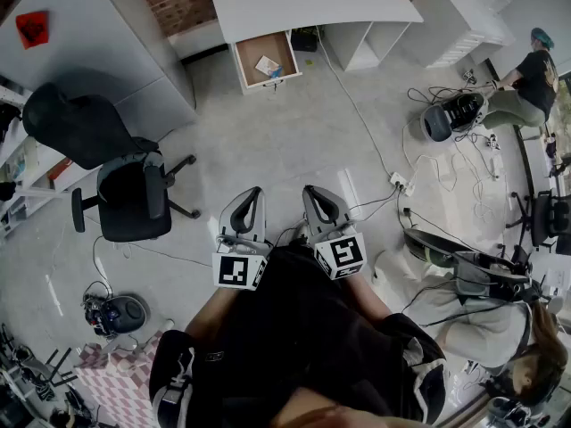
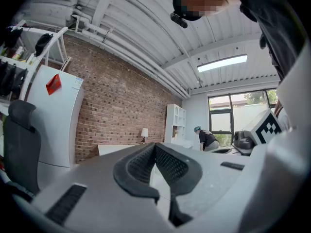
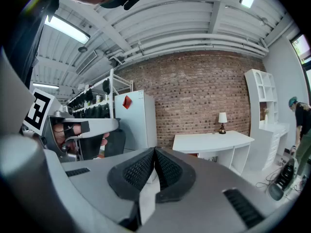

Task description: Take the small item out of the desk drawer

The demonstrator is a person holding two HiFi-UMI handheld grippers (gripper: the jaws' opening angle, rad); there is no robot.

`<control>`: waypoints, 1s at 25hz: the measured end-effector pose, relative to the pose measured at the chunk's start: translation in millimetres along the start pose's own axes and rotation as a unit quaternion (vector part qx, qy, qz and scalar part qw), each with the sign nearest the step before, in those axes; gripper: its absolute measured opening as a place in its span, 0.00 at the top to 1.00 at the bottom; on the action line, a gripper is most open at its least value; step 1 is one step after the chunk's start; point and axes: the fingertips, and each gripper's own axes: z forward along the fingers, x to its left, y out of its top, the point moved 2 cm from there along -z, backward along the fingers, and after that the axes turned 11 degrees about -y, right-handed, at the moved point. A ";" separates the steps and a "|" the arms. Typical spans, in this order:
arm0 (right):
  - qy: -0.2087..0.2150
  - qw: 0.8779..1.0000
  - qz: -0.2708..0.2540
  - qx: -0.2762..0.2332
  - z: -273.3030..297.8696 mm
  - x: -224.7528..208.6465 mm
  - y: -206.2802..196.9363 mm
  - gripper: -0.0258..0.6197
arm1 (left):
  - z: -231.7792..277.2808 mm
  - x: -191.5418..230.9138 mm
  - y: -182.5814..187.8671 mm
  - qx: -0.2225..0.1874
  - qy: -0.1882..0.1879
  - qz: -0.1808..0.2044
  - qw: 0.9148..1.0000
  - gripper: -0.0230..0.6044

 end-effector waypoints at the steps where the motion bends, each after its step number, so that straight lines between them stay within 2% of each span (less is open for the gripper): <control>1: 0.000 1.000 0.000 0.000 1.7 0.5 0.2 0.92 | -0.1 1.7 -0.5 0.000 0.001 -0.001 1.000 0.95; 12: 0.001 1.000 -0.005 0.008 35.6 -8.9 2.5 0.92 | 23.2 26.3 -0.2 0.001 -0.001 -0.005 1.000 0.95; 20: -0.001 1.000 0.003 -0.004 48.4 55.0 2.8 0.92 | -30.6 66.9 -3.6 -0.004 -0.003 -0.013 1.000 0.95; 25: -0.004 1.000 -0.004 0.003 66.9 81.1 -2.2 0.92 | -45.0 94.7 -9.5 -0.007 -0.008 -0.023 1.000 0.95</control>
